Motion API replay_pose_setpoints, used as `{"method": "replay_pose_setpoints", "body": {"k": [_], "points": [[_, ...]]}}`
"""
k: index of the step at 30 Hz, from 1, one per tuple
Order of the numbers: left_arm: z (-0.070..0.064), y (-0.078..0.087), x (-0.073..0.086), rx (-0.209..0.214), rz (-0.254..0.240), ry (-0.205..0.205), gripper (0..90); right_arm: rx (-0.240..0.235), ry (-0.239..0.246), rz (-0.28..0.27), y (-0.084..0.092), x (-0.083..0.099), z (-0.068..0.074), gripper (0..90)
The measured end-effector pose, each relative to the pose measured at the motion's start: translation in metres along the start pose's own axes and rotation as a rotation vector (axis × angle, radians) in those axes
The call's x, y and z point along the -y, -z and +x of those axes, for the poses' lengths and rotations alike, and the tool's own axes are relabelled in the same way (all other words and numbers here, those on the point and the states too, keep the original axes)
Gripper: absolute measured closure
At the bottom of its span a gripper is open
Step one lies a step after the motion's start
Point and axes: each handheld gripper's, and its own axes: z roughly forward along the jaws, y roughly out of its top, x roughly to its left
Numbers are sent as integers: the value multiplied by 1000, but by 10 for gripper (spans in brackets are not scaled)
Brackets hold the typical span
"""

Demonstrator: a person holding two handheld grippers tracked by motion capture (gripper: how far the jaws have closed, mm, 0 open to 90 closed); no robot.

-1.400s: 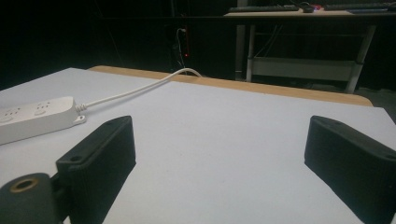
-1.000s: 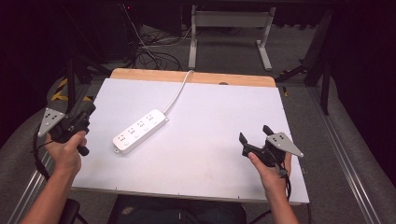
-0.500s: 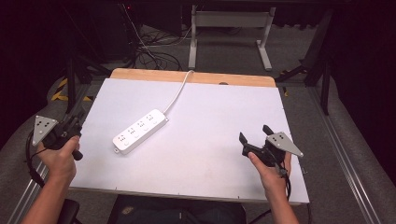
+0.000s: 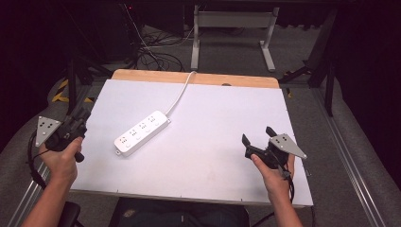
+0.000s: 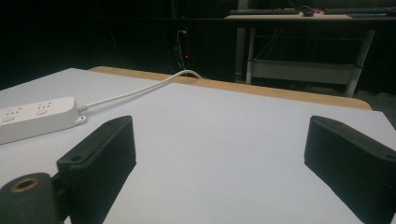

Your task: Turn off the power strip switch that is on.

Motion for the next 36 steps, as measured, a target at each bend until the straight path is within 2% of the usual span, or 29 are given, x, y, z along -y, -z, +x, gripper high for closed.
{"method": "replay_pose_setpoints", "body": {"k": [2, 5, 6, 12, 17, 36], "points": [[-1, -2, 0, 5, 12, -3, 530, -1, -1, 0, 0, 0, 0, 94], [0, -3, 1, 46, 34, -28, 330, 1, -5, -1, 0, 0, -1, 94], [0, -3, 2, 55, 32, -30, 289, 0, -3, -2, 0, 0, -1, 94], [1, -2, 1, 75, 40, -37, 216, -1, -2, -1, 0, 0, 0, 94], [0, -2, 2, 87, 46, -29, 55, -1, -2, -2, 0, 0, 0, 93], [-3, -5, 4, 125, 75, -46, 45, 2, -4, -3, 2, -1, 0, 93]]}}
